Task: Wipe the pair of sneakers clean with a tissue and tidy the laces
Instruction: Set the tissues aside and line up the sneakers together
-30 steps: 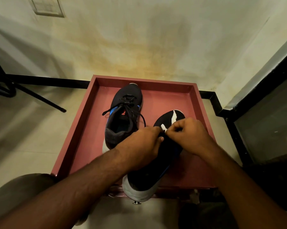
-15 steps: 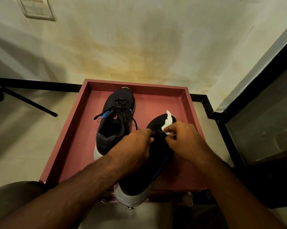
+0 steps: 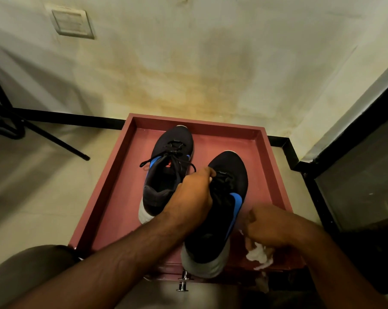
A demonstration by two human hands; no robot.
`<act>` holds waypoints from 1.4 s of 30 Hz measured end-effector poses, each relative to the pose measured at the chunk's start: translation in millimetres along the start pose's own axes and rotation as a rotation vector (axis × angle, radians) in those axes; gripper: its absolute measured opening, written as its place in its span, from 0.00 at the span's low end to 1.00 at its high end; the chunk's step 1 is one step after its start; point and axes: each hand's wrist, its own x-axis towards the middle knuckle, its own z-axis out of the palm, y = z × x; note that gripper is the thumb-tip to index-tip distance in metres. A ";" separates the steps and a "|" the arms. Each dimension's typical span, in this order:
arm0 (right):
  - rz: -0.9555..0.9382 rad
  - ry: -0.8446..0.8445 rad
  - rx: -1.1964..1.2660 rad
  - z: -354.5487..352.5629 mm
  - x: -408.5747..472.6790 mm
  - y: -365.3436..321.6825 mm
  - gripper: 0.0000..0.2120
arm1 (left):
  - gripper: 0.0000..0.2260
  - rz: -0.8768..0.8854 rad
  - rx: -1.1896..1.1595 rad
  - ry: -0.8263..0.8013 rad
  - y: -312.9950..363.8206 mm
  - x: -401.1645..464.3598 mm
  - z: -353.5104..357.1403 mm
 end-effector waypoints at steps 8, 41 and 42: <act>-0.133 0.071 0.128 -2.2 0.9 2.6 0.18 | 0.14 0.020 -0.262 0.187 -0.1 -0.8 -4.2; 0.229 0.272 -0.483 4.6 2.5 16.6 0.17 | 0.12 0.272 0.089 0.302 -8.3 -1.7 -81.7; 0.219 0.342 -0.465 2.4 1.6 17.9 0.14 | 0.12 0.269 0.099 0.299 -7.7 -2.4 -81.8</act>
